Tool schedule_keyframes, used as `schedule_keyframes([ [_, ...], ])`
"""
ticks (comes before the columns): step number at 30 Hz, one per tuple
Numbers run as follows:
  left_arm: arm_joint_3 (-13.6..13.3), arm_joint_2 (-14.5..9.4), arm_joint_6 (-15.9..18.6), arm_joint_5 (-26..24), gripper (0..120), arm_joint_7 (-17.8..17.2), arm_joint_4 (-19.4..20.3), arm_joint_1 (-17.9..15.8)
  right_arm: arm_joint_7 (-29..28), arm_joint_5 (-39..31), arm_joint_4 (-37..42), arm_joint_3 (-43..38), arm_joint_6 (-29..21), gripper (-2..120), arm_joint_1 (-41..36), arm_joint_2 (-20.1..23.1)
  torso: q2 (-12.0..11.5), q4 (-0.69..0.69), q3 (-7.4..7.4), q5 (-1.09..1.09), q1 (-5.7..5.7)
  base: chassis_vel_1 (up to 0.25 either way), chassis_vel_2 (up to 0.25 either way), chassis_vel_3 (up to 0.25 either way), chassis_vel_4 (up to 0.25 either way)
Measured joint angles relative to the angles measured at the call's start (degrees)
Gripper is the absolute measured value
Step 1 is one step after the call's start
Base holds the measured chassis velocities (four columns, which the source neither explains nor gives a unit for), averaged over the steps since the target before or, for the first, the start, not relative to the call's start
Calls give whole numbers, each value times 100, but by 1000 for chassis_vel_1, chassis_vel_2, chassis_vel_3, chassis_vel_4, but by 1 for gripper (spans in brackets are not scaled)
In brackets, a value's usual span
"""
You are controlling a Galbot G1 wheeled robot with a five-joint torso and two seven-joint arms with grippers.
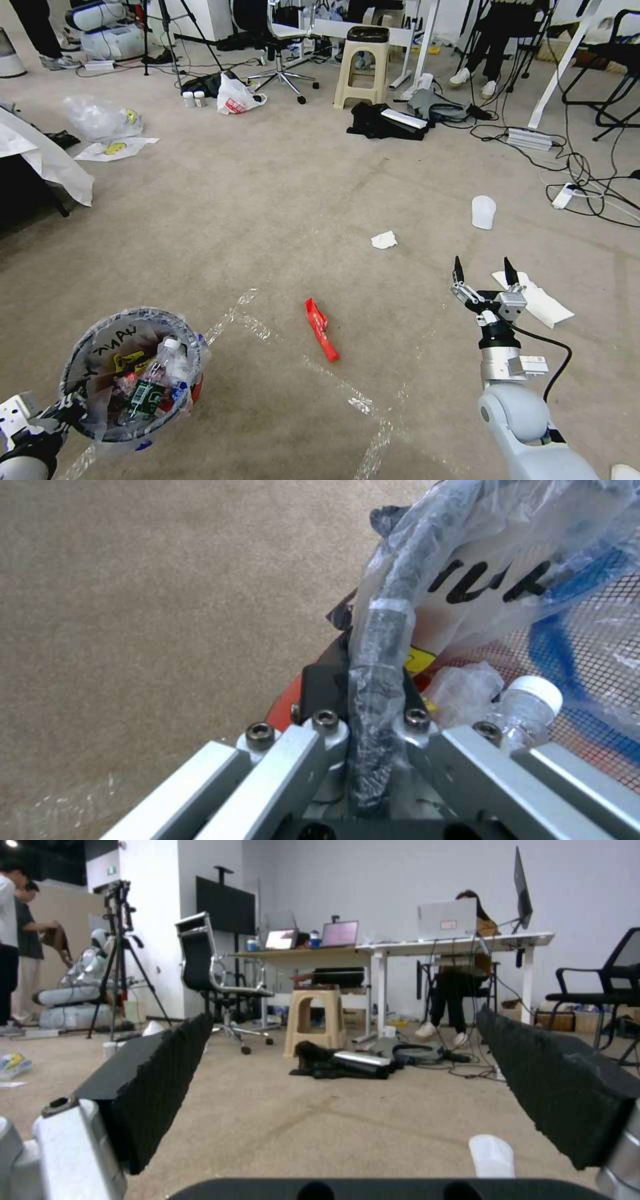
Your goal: Pick up the trash bin and place the garbage on the floor into it.
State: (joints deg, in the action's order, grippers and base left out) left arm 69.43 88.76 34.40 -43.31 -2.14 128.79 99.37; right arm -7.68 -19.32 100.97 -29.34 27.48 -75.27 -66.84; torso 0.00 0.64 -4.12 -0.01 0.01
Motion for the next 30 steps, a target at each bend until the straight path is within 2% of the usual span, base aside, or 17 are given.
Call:
schedule_keyframes([
  [23, 25, 13, 7, -16, 0, -8, 24, 28, 113, 65, -19, 12, 105, 100, 36, -3, 0, 0, 0, 0, 0, -63, 70, 63, -62],
  [28, 17, 27, 6, 1, 0, -6, 45, 60, 107, 43, -15, 83, 100, 100, 112, 123, 0, -1, 0, 0, 0, 0, 0, 0, 0],
  [30, 32, 22, 6, -5, 0, -6, 74, 86, 37, -187, 11, 173, -66, 100, 185, 307, 0, -2, 0, 1, 0, 0, 0, 0, 0],
])
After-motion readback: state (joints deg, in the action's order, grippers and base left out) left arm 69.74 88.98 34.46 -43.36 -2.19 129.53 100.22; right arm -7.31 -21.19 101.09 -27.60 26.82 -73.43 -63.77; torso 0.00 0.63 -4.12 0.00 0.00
